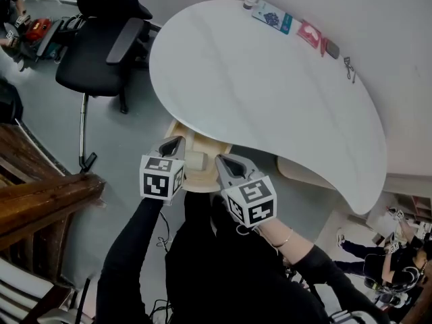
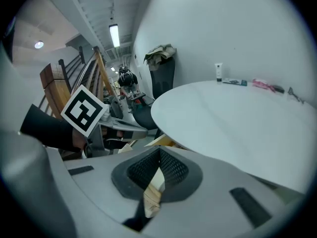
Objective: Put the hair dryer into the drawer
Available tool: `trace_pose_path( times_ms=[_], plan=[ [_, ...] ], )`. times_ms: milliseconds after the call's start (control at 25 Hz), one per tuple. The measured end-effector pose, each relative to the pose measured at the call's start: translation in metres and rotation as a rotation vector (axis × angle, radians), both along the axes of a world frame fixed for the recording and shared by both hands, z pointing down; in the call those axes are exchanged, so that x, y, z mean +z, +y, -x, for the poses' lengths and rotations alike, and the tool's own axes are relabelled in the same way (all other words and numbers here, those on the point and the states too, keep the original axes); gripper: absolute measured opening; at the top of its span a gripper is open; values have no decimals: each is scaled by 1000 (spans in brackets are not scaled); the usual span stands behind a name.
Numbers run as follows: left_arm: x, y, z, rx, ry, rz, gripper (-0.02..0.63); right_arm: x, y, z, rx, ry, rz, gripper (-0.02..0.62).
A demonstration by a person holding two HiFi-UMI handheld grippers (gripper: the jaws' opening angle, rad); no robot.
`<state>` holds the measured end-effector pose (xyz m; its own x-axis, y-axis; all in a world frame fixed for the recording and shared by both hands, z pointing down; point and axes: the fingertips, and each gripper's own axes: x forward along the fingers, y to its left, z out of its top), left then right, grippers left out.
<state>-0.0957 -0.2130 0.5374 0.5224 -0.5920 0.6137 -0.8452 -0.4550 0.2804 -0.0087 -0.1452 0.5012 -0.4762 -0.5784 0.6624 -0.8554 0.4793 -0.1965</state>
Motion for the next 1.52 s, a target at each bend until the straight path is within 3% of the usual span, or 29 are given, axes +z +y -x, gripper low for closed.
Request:
trace_pose_path(
  times_ms=[280,600,760,1240,1520],
  plan=[
    [-58,15,8,-20,115,-123,9,-38,0,-4,2,-56,-71,2],
    [-103,48,10,-26,216,-188,9,-78,8,-14,-2,-111,-173,2],
    [-116,62,11,-27,213,-216,9,-90,15,-23,-4,-120,-204,2],
    [-172,103,-1,-52,167,-419,8,-123,52,-48,-8,-153,-326,2],
    [-206,128,6,-134,194,-517,9,-154,69,-67,24,-188,-417,2]
  ],
)
